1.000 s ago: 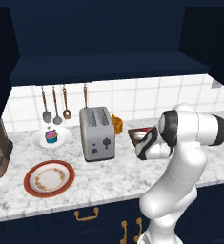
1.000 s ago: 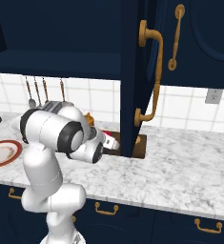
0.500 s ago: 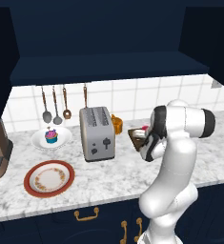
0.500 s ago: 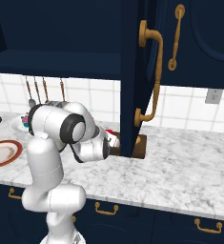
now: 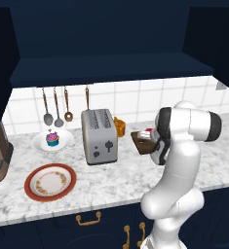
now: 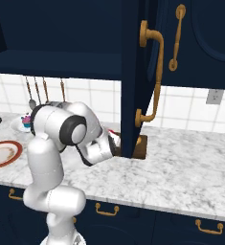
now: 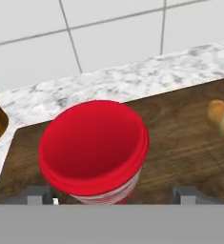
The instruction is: From the different types of pastries on the counter, select a croissant and place it on the cutting board. Then retrieve a jar of jam from the cabinet and place it alongside the croissant on the cutting board.
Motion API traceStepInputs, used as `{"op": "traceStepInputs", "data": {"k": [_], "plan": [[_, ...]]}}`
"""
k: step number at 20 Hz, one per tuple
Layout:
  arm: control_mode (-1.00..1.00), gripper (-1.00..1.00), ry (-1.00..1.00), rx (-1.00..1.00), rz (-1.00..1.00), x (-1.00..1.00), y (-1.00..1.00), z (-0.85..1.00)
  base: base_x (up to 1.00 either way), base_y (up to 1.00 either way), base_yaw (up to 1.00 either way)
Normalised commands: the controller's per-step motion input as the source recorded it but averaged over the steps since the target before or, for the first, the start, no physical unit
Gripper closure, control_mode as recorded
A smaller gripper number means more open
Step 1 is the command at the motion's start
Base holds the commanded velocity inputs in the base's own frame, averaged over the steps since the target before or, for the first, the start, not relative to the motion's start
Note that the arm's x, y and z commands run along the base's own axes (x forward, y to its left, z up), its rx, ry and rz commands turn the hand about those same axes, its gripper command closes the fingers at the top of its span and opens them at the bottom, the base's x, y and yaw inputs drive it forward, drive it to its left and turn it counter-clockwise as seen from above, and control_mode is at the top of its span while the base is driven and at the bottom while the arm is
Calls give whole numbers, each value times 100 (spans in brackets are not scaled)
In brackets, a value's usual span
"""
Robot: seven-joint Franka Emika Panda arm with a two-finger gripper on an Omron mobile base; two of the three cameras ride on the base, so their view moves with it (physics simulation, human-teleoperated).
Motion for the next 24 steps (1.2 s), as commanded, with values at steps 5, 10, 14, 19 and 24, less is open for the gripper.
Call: {"op": "traceStepInputs", "data": {"k": [5,10,14,19,24], "plan": [[-100,-100,0,-5,0,-88,0,2,0,0,0],[-100,-100,-2,-10,0,-100,0,25,0,0,0],[-100,-100,-20,-9,0,-100,-12,74,0,0,0],[-100,-100,-28,-9,0,-100,-17,92,0,0,0],[-100,-100,-38,-7,0,-94,-17,99,0,0,0]]}}
